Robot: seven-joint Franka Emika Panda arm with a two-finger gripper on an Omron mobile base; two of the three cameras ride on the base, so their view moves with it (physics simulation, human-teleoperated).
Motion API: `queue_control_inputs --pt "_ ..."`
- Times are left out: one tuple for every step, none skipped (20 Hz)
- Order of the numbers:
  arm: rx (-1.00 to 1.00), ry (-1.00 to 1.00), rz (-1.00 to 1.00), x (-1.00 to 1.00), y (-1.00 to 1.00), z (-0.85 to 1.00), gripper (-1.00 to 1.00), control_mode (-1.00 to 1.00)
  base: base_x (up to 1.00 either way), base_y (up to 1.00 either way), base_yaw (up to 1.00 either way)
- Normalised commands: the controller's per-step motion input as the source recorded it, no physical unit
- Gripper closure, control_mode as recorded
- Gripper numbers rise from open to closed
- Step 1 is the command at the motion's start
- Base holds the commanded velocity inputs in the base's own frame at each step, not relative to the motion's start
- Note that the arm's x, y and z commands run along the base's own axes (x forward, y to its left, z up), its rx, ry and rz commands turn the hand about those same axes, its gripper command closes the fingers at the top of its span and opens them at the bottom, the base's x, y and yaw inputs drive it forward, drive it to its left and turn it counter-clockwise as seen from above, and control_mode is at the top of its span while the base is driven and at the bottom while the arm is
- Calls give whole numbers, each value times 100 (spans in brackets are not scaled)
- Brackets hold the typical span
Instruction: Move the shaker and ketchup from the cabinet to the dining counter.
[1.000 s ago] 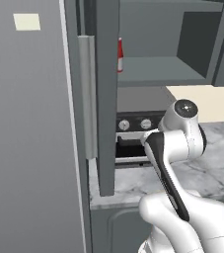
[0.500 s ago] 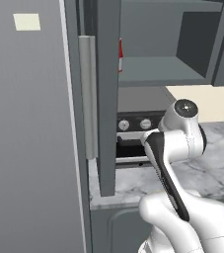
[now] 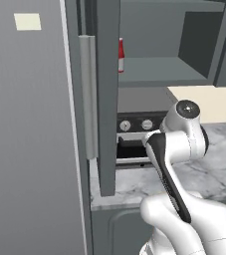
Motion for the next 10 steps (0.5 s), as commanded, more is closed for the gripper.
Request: queue_control_inputs --pt "0 0 0 0 0 0 -100 100 -9 0 7" --pt "3 -22 5 -8 0 19 -100 -100 0 0 0" --pt "5 -25 2 -4 0 22 -100 -100 0 0 0" --pt "5 -28 3 -6 0 25 -100 -100 0 0 0" --pt "6 -29 4 -4 0 28 -100 -100 0 0 0" --pt "9 -29 6 -4 0 30 -100 -100 0 0 0" --pt "12 -28 7 -5 0 32 -100 -100 0 0 0" --pt "15 -27 7 -1 0 35 -100 -100 0 0 0" --pt "13 -27 5 0 0 38 -100 -100 0 0 0" --pt "13 -26 3 0 0 46 -100 -100 0 0 0"
